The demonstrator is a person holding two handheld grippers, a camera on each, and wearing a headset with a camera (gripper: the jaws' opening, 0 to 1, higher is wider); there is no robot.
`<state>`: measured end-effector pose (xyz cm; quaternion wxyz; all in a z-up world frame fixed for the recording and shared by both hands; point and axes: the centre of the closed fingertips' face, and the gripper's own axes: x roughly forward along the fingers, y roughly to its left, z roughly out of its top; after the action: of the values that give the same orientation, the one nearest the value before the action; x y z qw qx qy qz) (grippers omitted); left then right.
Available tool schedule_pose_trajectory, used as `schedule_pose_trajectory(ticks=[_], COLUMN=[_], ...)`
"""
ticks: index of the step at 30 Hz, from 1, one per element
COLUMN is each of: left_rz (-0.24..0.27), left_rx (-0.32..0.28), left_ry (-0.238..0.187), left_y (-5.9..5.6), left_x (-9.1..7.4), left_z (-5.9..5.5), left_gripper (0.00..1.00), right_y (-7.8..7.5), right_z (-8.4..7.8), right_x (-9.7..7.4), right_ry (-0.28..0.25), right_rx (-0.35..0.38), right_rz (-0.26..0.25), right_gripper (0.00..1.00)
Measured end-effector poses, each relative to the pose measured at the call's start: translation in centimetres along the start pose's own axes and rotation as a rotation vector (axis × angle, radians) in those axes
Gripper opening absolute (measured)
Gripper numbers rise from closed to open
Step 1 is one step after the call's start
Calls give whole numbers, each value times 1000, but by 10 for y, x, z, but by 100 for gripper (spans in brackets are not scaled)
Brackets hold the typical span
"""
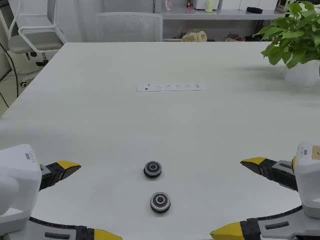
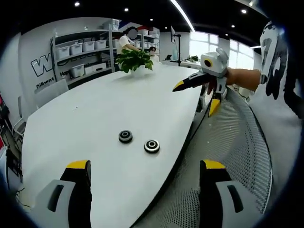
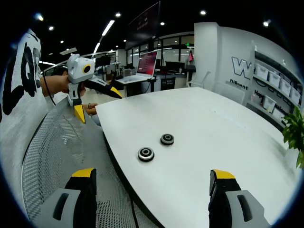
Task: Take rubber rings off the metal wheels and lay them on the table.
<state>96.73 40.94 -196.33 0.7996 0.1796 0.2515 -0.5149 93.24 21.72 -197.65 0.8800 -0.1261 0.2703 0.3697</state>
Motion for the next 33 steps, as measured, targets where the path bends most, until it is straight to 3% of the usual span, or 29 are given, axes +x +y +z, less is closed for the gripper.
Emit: schedule_pose_trajectory(ticks=[33], left_rz=[-4], left_rx=[-4], left_ry=[5], left_y=[7], left_x=[0], left_z=[0], left_gripper=[94], right_y=[0], right_z=[1], right_x=[11], right_ry=[19], right_rx=[-16], right_rz=[22], right_gripper=[99])
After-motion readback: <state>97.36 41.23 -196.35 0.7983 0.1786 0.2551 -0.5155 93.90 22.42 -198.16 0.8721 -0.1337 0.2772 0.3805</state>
